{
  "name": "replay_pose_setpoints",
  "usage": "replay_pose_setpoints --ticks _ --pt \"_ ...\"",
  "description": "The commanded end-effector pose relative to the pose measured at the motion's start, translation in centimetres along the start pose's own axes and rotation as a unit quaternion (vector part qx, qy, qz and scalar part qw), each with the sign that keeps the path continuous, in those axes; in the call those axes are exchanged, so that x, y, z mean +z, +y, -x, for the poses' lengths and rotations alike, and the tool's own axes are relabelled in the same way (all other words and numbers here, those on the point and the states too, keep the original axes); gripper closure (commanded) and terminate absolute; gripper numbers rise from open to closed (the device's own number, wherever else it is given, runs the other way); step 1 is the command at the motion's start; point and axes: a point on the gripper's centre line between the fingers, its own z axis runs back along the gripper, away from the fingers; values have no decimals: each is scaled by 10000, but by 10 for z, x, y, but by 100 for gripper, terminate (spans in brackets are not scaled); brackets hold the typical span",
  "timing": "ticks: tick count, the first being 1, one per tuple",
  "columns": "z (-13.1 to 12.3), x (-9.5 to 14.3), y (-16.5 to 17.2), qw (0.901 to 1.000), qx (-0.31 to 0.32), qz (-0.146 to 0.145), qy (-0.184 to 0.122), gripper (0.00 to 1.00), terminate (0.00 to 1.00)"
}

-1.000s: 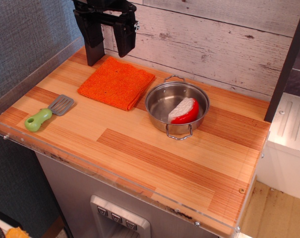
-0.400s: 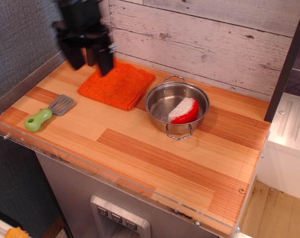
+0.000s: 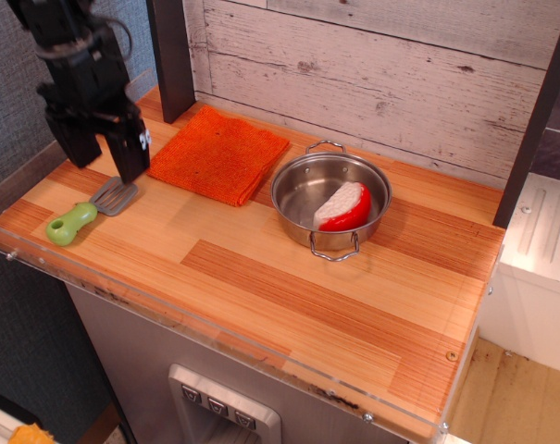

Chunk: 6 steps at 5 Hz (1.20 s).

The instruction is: Move the spatula to the far bottom right corner of table

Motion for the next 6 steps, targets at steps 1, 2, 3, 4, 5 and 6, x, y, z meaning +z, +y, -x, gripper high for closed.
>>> replay_pose_setpoints --ticks 1,2,3,4,5,6 --pt "4 -10 27 9958 -635 -463 468 0 0" --pt "11 -18 29 9950 -713 -396 575 0 0" --pt "19 -24 27 9952 -649 -370 632 0 0" --pt "25 -30 23 9958 -610 -317 607 100 0" --pt "26 -29 20 9954 -688 -286 607 100 0" --pt "28 -18 15 9960 -670 -347 469 100 0"
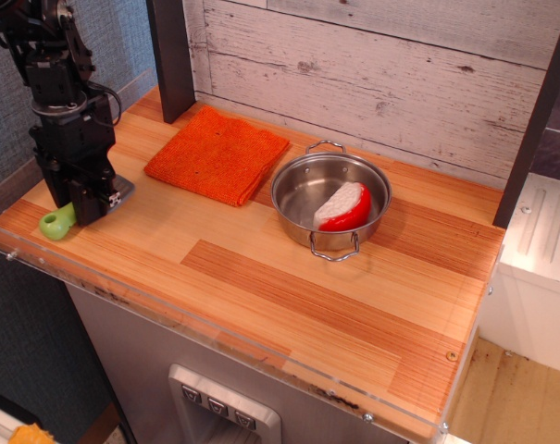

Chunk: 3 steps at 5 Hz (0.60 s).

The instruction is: Move the spatula to the far bottom right corner of table

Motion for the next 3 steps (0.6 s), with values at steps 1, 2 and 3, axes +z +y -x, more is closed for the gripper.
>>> replay_pose_setpoints --ticks 1,2,3 --pt "2 36 -5 9993 63 -174 -321 100 0" --pt "-7 66 -43 9985 366 122 -387 100 0" --pt "-16 84 -90 9924 538 169 -1094 100 0"
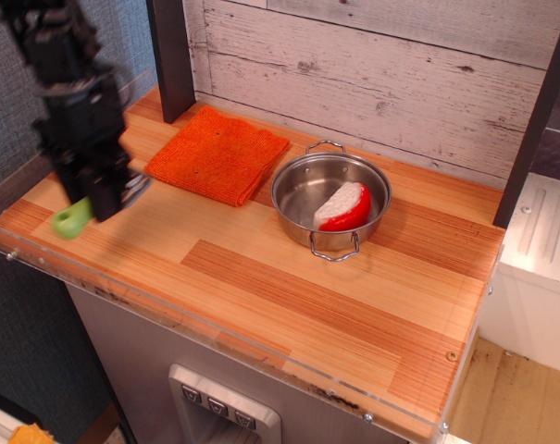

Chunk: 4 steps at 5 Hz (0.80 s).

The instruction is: Move the spatula to the far bottom right corner of table

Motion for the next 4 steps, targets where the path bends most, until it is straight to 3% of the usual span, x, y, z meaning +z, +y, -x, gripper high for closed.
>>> replay_pose_setpoints --ticks 1,2,3,4 --pt "-12 21 -90 9948 -136 187 -988 100 0" --pt "-21 0 -138 9951 -494 116 -850 100 0" --pt "-34 -13 -186 9938 -737 -225 -806 100 0" --pt "-38 -11 -211 9927 -638 -377 -947 100 0"
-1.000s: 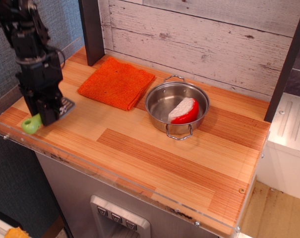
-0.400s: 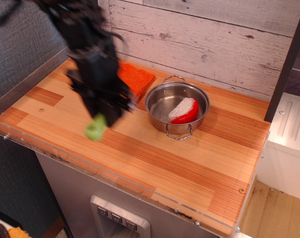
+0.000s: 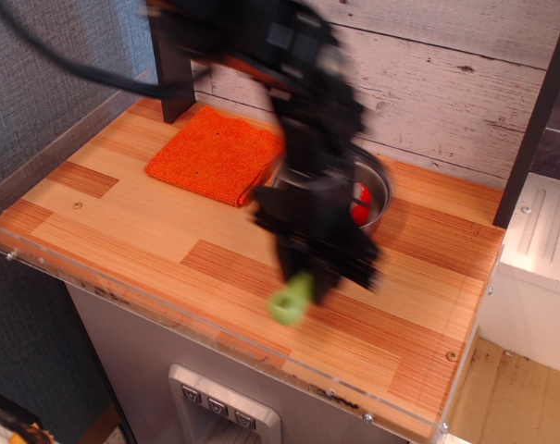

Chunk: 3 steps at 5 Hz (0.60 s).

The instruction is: Move the spatula to the far bottom right corner of table

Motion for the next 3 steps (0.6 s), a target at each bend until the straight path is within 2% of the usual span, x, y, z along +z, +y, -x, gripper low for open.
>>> replay_pose_setpoints --ticks 1,2,3 --pt "-16 16 -25 9981 410 -189 -427 100 0" --pt "-20 9 -19 9954 937 30 -202 100 0" --pt "-24 -4 -11 9929 1150 298 39 100 0"
